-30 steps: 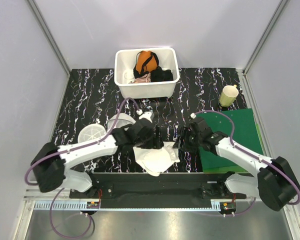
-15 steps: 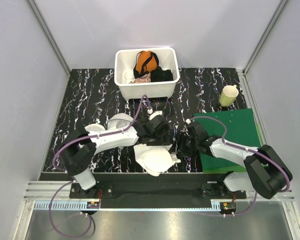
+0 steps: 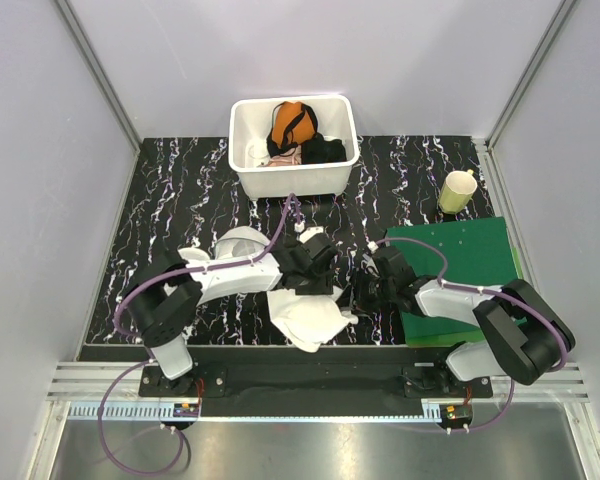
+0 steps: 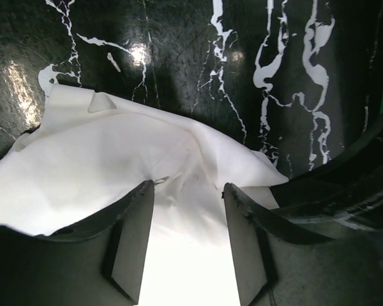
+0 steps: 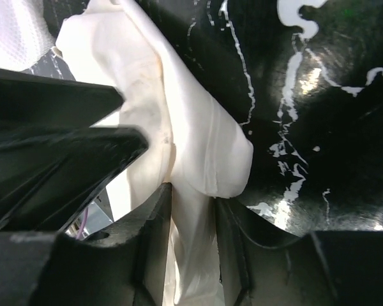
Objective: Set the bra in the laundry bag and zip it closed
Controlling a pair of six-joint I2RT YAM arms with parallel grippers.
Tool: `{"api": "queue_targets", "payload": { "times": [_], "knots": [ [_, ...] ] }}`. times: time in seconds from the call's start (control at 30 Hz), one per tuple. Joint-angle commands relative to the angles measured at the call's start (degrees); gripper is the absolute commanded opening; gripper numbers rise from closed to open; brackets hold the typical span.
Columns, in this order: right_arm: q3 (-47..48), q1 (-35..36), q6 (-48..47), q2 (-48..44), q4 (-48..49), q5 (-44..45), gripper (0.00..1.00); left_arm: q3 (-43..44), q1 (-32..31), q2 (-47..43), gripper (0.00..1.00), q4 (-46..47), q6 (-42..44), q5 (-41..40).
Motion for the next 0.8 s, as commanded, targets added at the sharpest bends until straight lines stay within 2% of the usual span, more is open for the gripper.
{"api": "queue_targets", "payload": {
  "times": [0.0, 0.07, 0.13, 0.27, 0.5, 0.6, 0.67, 0.77],
  "knots": [
    [-0.05, 0.19, 0.81, 0.26, 3.32, -1.8, 0.4, 0.43, 0.02, 1.89, 0.44, 0.3, 1.38, -1.08],
    [-0.14, 0.19, 0.9, -0.35, 3.06, -1.71, 0.41, 0.52, 0.02, 1.63, 0.34, 0.74, 2.69, -1.61],
    [-0.23, 0.19, 0.9, -1.14, 2.62, -1.45, 0.42, 0.52, 0.02, 1.1, 0.27, 1.09, 3.92, -2.22],
    [-0.32, 0.19, 0.81, -2.38, 1.56, -1.1, 0.43, 0.96, 0.02, -2.22, 0.0, 0.92, 7.26, -4.94],
    [-0.85, 0.19, 0.99, -3.7, 1.73, -1.1, 0.42, 0.52, -1.38, -12.68, 0.0, 0.65, 10.7, -9.51],
    [-0.76, 0.19, 1.25, -3.35, 3.14, -2.06, 0.38, 0.25, -2.87, -16.47, 0.0, 1.0, 11.05, -11.27],
    [-0.58, 0.19, 1.69, -3.0, 4.54, -2.94, 0.27, 0.25, -3.93, -17.96, 0.0, 1.44, 11.4, -11.45],
    [0.12, 0.19, 2.22, -2.29, 5.69, -3.73, 0.21, 0.08, -4.55, -17.8, 0.0, 1.53, 11.31, -11.1]
  ]
}}
